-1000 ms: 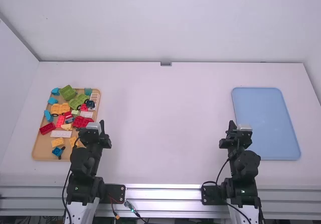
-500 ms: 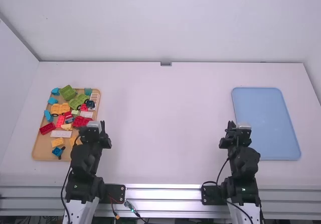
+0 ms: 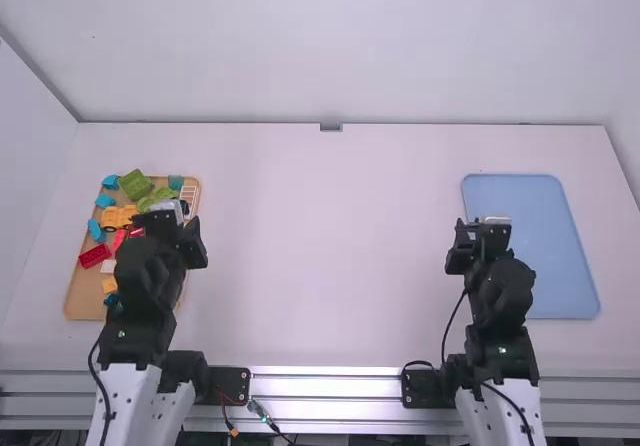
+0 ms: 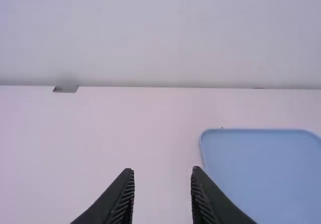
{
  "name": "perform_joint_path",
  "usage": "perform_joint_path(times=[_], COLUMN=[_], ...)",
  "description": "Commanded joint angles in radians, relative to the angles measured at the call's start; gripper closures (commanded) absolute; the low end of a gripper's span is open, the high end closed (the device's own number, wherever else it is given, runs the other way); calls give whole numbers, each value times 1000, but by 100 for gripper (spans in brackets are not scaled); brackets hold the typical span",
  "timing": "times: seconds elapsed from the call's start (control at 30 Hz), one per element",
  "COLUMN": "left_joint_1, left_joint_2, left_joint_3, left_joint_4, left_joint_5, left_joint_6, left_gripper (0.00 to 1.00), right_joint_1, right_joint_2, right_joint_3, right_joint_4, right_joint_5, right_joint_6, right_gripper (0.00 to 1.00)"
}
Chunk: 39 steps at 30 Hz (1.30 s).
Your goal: Assemble lego blocks to make yellow taxi
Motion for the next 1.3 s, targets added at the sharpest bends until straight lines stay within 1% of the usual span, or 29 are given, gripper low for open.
perform_joint_path(times=[0.0, 0.4, 0.5, 0.53, 0.63, 0.73, 0.87, 0.93, 0.97, 1.27], left_joint_1=[22, 94, 108, 122, 148, 185, 243, 260, 284, 390], left_joint_2=[86, 541, 624, 686, 781, 891, 1012, 1049, 1091, 1251], left_joint_3=[92, 456, 526, 581, 666, 764, 871, 903, 942, 1083], left_joint_4=[-30, -158, -189, -217, -274, -333, -390, -409, -433, -526], left_joint_5=[12, -18, -28, -49, -95, -103, -65, -68, -73, -65], left_joint_6=[-71, -283, -312, -339, -442, -498, -534, -559, -595, -669], left_gripper=[66, 42, 38, 34, 29, 23, 17, 15, 12, 4], right_joint_1=[-2, 7, 6, 7, 7, 8, 8, 9, 9, 10], right_joint_2=[68, 455, 525, 577, 658, 751, 853, 883, 919, 1052], right_joint_3=[85, 396, 453, 495, 560, 635, 717, 741, 770, 877], right_joint_4=[-6, -37, -42, -47, -53, -60, -68, -70, -73, -83], right_joint_5=[6, 19, 21, 22, 25, 28, 31, 32, 33, 38], right_joint_6=[-13, -59, -68, -74, -84, -95, -98, -102, -106, -121], right_gripper=[66, 42, 37, 34, 29, 23, 17, 15, 12, 4])
